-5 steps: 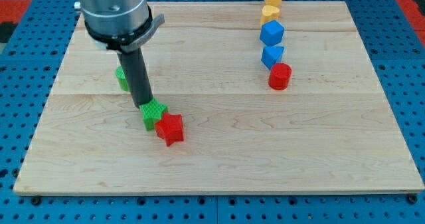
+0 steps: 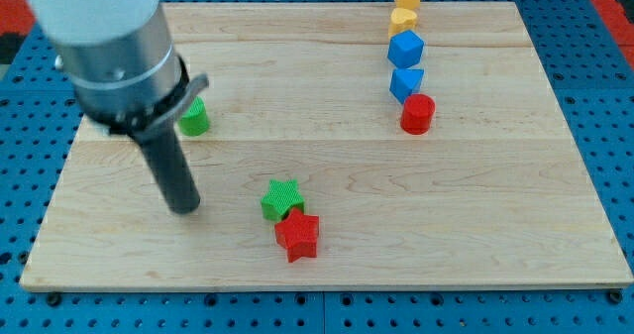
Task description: Separate red star from green star
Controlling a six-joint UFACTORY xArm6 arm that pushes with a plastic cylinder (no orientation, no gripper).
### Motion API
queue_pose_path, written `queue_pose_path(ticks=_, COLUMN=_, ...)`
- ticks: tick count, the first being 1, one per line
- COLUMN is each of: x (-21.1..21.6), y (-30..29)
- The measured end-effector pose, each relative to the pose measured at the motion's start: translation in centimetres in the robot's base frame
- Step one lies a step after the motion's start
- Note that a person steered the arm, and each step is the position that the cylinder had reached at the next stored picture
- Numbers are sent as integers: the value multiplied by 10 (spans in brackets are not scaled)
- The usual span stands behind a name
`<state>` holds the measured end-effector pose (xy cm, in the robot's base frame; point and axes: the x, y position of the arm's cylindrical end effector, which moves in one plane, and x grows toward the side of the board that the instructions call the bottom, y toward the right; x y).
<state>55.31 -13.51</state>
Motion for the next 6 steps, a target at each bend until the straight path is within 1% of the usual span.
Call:
queue_pose_path(ticks=1, x=32, y=60)
queue_pose_path(ticks=2, x=32, y=113)
queue_pose_path(ticks=3, x=22, y=146)
queue_pose_path(ticks=5, x=20, y=180)
queue_pose_path(ticks=6, x=-5, y=202)
